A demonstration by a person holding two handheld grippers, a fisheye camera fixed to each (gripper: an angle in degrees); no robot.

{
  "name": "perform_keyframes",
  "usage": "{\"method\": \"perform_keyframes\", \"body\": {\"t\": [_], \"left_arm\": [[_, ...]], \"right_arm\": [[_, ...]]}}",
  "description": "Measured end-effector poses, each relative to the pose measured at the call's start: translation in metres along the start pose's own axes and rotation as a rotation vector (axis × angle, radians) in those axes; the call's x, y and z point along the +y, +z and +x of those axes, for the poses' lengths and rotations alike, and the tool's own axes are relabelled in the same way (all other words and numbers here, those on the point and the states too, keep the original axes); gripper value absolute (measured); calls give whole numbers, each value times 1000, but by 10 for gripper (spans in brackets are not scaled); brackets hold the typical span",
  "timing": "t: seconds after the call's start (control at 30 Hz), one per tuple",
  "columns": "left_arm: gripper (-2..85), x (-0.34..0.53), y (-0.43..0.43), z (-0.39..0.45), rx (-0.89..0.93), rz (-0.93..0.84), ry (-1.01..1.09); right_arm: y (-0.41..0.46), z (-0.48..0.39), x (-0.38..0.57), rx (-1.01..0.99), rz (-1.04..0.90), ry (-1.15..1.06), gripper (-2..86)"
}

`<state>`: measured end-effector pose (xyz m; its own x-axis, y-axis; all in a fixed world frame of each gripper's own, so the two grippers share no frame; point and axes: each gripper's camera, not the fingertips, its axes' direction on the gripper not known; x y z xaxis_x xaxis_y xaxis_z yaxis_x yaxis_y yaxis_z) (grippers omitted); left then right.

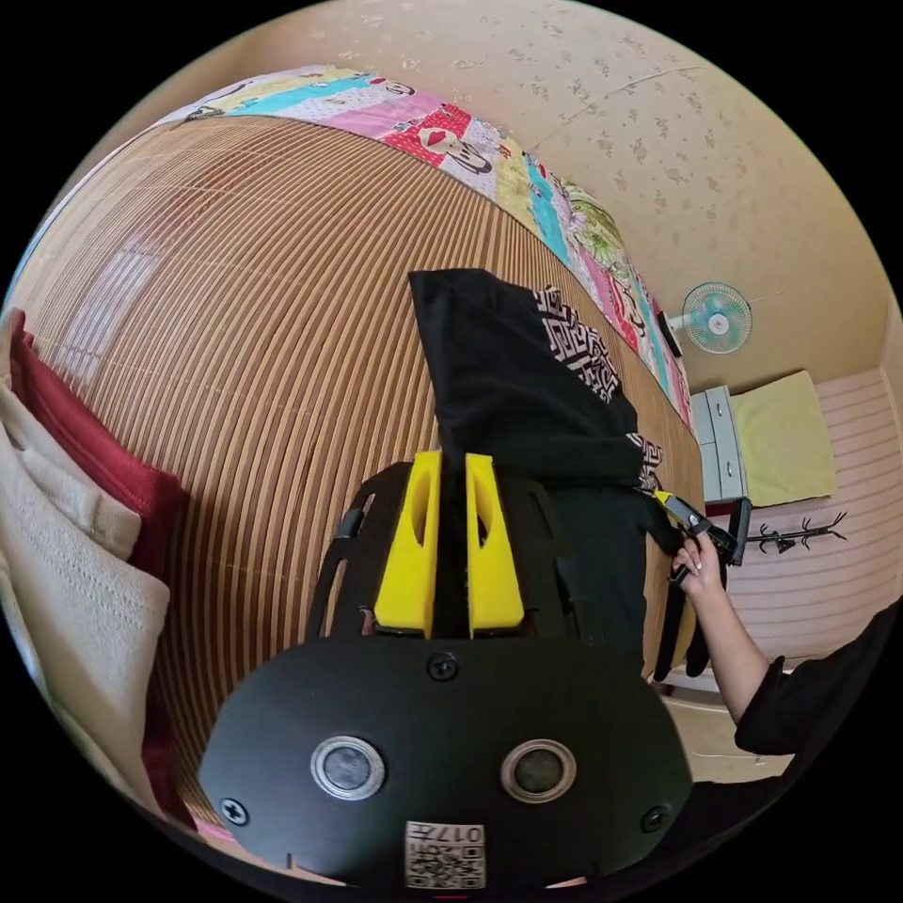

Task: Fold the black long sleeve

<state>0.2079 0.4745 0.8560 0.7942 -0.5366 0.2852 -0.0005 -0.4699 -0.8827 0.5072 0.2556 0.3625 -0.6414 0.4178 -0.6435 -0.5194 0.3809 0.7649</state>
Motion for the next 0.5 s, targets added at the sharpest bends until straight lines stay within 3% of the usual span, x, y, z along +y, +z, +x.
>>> {"method": "perform_keyframes", "body": {"t": [0.23, 0.4, 0.5], "left_arm": [[68, 2, -6, 4, -61, 92, -52], [87, -30, 0, 57, -108, 108, 168], [88, -47, 27, 76, 9, 85, 268]], "right_arm": [[-16, 10, 24, 20, 23, 87, 14], [-52, 0, 27, -71, 217, 111, 61], [-55, -5, 7, -122, 238, 79, 86]]}}
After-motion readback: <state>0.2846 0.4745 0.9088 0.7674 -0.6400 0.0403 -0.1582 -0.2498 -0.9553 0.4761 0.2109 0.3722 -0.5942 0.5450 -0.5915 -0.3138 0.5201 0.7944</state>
